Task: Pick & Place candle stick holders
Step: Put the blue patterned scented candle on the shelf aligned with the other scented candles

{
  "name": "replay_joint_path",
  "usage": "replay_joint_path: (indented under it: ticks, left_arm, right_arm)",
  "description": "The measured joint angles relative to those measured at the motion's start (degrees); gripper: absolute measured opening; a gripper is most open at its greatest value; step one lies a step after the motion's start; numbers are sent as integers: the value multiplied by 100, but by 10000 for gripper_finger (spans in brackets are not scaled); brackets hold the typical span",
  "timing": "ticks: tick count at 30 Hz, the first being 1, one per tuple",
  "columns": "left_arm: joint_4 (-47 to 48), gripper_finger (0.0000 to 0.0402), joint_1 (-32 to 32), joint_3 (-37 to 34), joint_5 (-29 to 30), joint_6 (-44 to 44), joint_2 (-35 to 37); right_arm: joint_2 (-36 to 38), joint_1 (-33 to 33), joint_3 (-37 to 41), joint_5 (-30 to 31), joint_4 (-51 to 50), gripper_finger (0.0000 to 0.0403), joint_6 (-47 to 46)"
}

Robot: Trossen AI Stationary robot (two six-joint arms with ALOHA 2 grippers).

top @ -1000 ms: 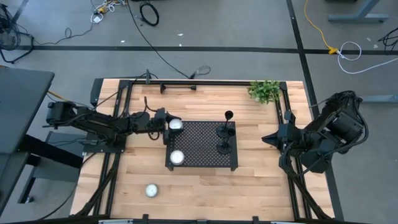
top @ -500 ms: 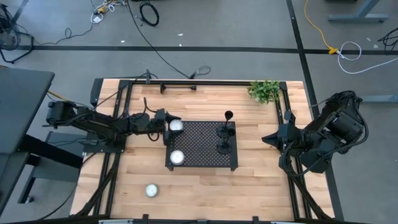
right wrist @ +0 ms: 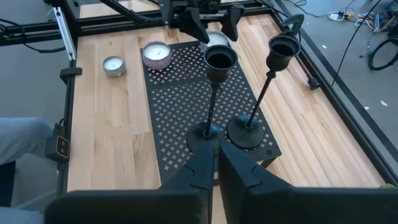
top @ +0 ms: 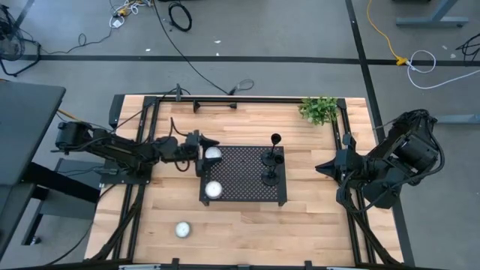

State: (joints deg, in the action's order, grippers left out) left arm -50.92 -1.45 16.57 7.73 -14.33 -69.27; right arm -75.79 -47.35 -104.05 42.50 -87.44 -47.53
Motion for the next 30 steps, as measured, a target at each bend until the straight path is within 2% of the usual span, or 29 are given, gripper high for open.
replay_joint_path:
  ticks: [5,9,11,15,17,23,30]
  left_arm:
    - [-184,351,0,-1,-4,197,179]
    - [-181,351,3,-1,-171,222,597]
    - [-131,351,56,-1,-690,113,887]
    - [331,351,495,-1,-2098,-233,1442]
    - [736,351,913,-1,-2195,-270,1664]
    - [2019,350,2492,-1,-713,-493,1842]
    - [2484,350,4218,-3,818,-850,1842]
  right_arm:
    - [0,0,0,7,1,20,0]
    - [0,0,0,12,2,20,-30]
    - [0,0,0,13,1,20,-74]
    - [0,0,0,13,2,20,-147]
    - [0,0,0,13,30,20,-151]
    - [0,0,0,13,355,20,-151]
    - [0,0,0,13,612,20,-151]
